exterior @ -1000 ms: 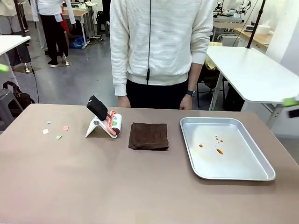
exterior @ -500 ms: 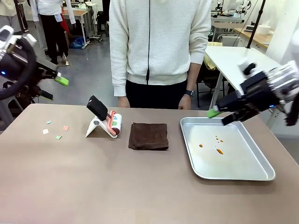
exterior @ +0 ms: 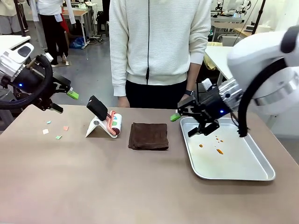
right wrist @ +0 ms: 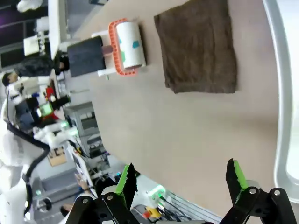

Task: Clean the surface of the table.
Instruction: Hold the Lint Roller with your left hand and the towel with your right hand.

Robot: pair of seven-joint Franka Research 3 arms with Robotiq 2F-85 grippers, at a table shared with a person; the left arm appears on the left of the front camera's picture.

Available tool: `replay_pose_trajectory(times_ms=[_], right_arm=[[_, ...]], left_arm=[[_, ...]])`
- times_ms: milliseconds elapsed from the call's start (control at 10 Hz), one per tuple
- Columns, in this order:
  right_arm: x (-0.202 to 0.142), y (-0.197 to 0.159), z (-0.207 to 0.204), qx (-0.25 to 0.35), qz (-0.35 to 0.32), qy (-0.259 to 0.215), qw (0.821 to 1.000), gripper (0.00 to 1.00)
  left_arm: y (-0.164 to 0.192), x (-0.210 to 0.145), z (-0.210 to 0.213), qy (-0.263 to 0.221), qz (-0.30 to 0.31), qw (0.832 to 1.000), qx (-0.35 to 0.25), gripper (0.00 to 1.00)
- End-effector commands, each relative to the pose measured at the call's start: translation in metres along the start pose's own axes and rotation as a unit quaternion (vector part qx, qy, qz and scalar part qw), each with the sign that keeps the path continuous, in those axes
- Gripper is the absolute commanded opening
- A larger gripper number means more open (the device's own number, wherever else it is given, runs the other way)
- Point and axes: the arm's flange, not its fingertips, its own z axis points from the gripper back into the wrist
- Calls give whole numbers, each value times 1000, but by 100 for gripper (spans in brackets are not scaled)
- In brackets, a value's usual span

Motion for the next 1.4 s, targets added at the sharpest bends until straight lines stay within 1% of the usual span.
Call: replay_pose_trajectory(times_ms=[0,100,200,600,700,800,900,1100,1200,1300], right_arm=[[7,6,-14,18,-23,-14,999,100],[8,3,-11,13,-22,-10,1000,100],[5,-1,-8,4,-16,-2,1000,100],[8,-2,-11,4,-19,-1,1000,100],[33,8,-26,4,-5,1,1000,100],[51,14,-38,-14,-5,4,1000,100],[67,20,-56,-44,16,12,999,100],[88,25,-83,-75,36,27,996,100],[97,25,-95,-86,31,46,995,100],[103,26,-110,-90,48,57,993,100]], left_arm=[[-4,6,2,7,8,1000,3,100],[-4,5,4,25,14,999,16,100],[1,2,-1,1,1,1000,0,100],[1,3,-1,7,3,1000,4,100],[0,24,-16,22,28,999,-21,100],[-1,39,-26,27,57,998,-29,100],[0,55,-41,39,68,997,-23,100],[4,77,-62,55,89,995,-1,100],[6,84,-71,60,98,993,7,100],[5,91,-81,53,104,993,2,100]])
